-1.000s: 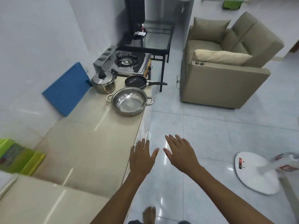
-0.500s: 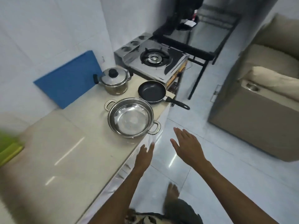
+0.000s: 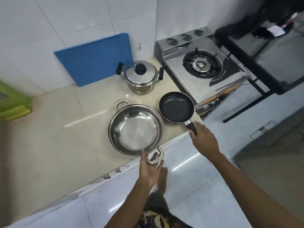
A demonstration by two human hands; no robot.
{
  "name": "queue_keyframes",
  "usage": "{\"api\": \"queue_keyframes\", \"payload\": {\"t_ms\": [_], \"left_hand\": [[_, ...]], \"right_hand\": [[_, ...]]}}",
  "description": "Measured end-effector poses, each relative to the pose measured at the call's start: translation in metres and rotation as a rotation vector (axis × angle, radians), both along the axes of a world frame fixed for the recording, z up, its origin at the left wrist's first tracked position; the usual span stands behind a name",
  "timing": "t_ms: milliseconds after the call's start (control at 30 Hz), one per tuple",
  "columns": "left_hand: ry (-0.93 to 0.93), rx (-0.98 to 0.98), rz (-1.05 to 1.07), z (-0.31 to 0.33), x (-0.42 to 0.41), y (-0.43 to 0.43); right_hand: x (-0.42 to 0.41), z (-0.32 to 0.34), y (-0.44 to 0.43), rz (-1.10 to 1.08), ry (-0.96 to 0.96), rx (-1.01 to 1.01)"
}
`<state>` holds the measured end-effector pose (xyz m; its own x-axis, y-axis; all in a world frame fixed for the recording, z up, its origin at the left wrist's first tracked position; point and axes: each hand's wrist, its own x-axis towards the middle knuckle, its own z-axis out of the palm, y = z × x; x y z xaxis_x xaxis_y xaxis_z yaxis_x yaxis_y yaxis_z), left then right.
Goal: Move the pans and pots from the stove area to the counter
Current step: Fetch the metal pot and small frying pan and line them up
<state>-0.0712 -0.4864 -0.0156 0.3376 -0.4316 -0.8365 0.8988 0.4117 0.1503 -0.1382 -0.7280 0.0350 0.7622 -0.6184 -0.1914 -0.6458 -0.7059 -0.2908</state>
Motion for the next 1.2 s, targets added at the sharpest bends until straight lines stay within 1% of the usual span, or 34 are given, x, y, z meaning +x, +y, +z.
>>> {"api": "queue_keyframes", "payload": {"t_ms": [100, 233, 300, 400, 500, 633, 700, 867, 1067, 1200], "left_hand": [[0.013, 0.016, 0.106, -0.006, -0.006, -0.013], [0.042, -0.015, 0.229, -0.012, -0.011, -0.022], [0.042, -0.037, 0.31, -0.014, -0.011, -0.027], [0.062, -0.038, 0.407, -0.013, -0.008, -0.041], [0.056, 0.046, 0.458, -0.005, -0.006, -0.055], [-0.085, 0.263, 0.537, 0.0, -0.005, -0.071], [-0.116, 0.307, 0.539, 0.002, -0.006, -0.079], [-0.095, 0.397, 0.59, 0.009, -0.005, -0.091], [-0.093, 0.438, 0.692, 0.015, -0.012, -0.096], [-0.079, 0.477, 0.691, 0.025, -0.029, -0.084]], "right_hand": [[0.014, -0.02, -0.036, -0.054, 0.037, 0.088], [0.031, -0.041, -0.068, -0.105, 0.113, 0.321], [0.038, -0.048, -0.075, -0.118, 0.092, 0.417], [0.051, -0.055, -0.088, -0.114, 0.014, 0.482], [0.051, -0.062, -0.095, -0.12, -0.008, 0.578], [0.041, -0.074, -0.107, -0.144, -0.008, 0.794], [0.036, -0.079, -0.113, -0.113, -0.002, 0.859], [0.028, -0.082, -0.123, -0.026, -0.012, 0.879], [0.03, -0.08, -0.132, 0.064, -0.03, 0.763], [0.03, -0.069, -0.131, 0.148, -0.028, 0.713]]}}
